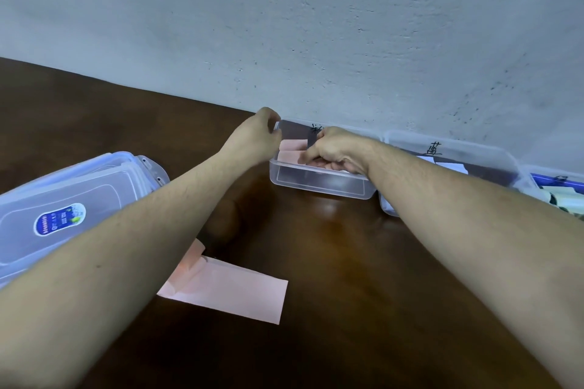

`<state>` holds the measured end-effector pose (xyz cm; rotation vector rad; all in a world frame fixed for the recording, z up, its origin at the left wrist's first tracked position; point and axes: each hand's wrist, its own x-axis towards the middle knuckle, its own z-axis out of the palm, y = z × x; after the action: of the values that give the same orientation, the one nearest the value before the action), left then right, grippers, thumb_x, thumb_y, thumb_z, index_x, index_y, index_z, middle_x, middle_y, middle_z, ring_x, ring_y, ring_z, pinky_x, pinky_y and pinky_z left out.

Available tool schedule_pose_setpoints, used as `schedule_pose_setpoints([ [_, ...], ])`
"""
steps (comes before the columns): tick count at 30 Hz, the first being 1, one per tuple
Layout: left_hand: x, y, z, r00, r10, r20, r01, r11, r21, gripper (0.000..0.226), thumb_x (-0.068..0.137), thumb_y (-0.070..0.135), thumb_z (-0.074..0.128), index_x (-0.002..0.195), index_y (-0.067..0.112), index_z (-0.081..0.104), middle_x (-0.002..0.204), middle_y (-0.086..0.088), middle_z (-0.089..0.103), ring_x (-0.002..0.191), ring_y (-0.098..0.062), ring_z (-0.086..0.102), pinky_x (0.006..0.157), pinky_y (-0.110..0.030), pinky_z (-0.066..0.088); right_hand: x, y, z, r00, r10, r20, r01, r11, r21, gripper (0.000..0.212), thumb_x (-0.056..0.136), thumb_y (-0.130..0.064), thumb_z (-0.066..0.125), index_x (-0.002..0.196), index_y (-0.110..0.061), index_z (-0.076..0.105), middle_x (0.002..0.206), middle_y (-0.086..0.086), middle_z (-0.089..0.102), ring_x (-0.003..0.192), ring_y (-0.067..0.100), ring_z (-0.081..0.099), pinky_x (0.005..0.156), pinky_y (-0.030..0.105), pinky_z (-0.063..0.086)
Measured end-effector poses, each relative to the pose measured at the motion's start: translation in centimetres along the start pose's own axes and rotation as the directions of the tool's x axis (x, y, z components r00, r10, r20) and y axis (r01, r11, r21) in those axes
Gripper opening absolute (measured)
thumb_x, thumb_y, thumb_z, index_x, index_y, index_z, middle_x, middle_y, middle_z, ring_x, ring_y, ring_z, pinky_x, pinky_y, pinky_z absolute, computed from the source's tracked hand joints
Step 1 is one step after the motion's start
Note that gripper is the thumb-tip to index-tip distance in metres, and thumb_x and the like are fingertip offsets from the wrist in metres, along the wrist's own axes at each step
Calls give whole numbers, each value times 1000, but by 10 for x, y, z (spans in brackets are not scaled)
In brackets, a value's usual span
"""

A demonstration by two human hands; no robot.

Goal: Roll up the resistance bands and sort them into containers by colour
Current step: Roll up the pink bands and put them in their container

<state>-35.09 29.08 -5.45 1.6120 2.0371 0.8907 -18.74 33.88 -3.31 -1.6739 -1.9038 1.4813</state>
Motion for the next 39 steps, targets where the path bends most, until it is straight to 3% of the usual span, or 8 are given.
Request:
schedule_pose_setpoints([
  [2,0,-1,1,1000,2,8,-2,1000,7,31,98,23,48,129,18,51,98,3,56,80,-13,56,65,-24,41,5,-1,3,1000,20,-8,-20,1000,13,24,85,3,74,81,-12,56,69,4,61,52,7,58,48,16,46],
  [6,1,-2,2,1000,12,7,-12,1000,3,35,98,22,48,133,18,48,91,5,55,74,-8,55,57,-19,39,10,-1,6,999,46,-28,-45,999,21,22,84,9,71,75,-8,60,63,4,59,36,4,55,38,15,43],
  [11,0,-2,3,999,34,4,-34,999,17,38,100,20,48,137,18,44,92,4,53,72,-6,54,56,-18,37,16,0,6,998,57,-16,-56,998,38,17,85,9,71,77,-5,64,72,7,64,58,11,61,53,18,55],
  [16,1,-4,4,999,39,-3,-38,999,24,37,100,23,49,137,18,45,95,3,53,73,-6,52,56,-17,37,14,-2,11,998,43,-39,-42,999,19,17,84,8,72,79,-5,63,71,7,64,43,5,61,41,16,48],
  [21,0,-5,4,999,31,-11,-31,999,10,34,100,26,51,134,19,47,88,7,53,72,-4,52,56,-17,37,19,0,11,997,56,-49,-55,998,20,15,83,2,76,84,-7,64,79,7,67,61,10,63,51,16,55],
  [31,-10,-2,-2,999,17,-43,-16,1000,11,38,97,38,56,129,19,48,84,7,54,77,-7,56,59,-22,40,9,2,3,996,34,-87,-40,997,-64,25,80,-10,82,81,-14,58,77,3,61,61,9,55,44,17,45],
  [34,-20,2,-6,999,12,-39,-12,1000,22,40,96,37,56,131,19,47,85,8,54,76,-5,54,59,-21,39,-2,1,-4,992,-16,-129,-2,990,-139,35,79,-21,84,83,-18,49,80,2,51,64,13,45,51,24,37],
  [39,-46,9,-14,999,14,-49,-13,999,35,38,95,36,56,129,19,49,83,9,52,73,-6,52,58,-23,38,-30,-4,-7,979,-133,-155,113,985,-130,40,81,-33,81,80,-22,43,67,-2,40,55,15,29,42,21,24],
])
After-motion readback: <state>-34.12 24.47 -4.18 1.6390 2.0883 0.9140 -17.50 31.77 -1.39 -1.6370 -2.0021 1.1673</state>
